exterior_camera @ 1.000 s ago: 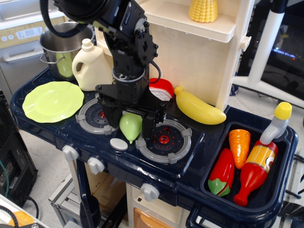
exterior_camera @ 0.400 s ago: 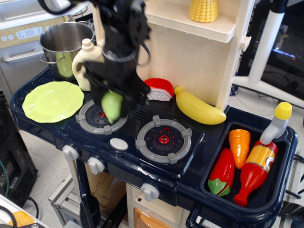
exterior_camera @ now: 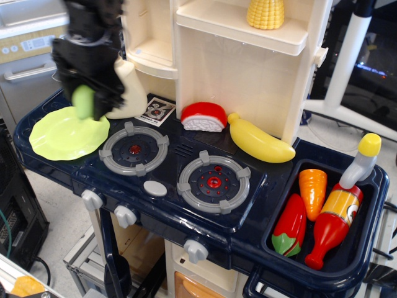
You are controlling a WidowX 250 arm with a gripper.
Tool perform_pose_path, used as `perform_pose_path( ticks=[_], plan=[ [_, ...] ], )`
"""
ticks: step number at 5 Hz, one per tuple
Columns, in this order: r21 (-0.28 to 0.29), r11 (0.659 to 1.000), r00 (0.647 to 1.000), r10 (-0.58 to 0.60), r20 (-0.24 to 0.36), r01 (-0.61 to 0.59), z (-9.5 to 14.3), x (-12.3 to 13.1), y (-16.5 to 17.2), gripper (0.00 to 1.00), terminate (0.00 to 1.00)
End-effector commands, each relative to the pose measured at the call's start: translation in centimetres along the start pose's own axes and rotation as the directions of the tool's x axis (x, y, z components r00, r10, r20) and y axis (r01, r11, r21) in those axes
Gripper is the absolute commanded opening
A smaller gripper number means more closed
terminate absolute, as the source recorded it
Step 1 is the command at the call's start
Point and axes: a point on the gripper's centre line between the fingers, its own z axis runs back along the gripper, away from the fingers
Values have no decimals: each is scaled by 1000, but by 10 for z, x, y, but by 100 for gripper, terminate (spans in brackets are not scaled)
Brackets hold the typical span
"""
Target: Put pear on plate
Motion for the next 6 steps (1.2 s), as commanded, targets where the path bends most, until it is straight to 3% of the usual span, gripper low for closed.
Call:
perform_pose_path(
  ticks=[1,2,6],
  plan=[
    [-19,999,996,-29,89,31,-21,-8,32,0,0],
    [-57,995,992,-78,100,84,-31,-9,36,100,0],
    [-57,995,992,-78,100,84,-31,-9,36,100,0]
  ],
)
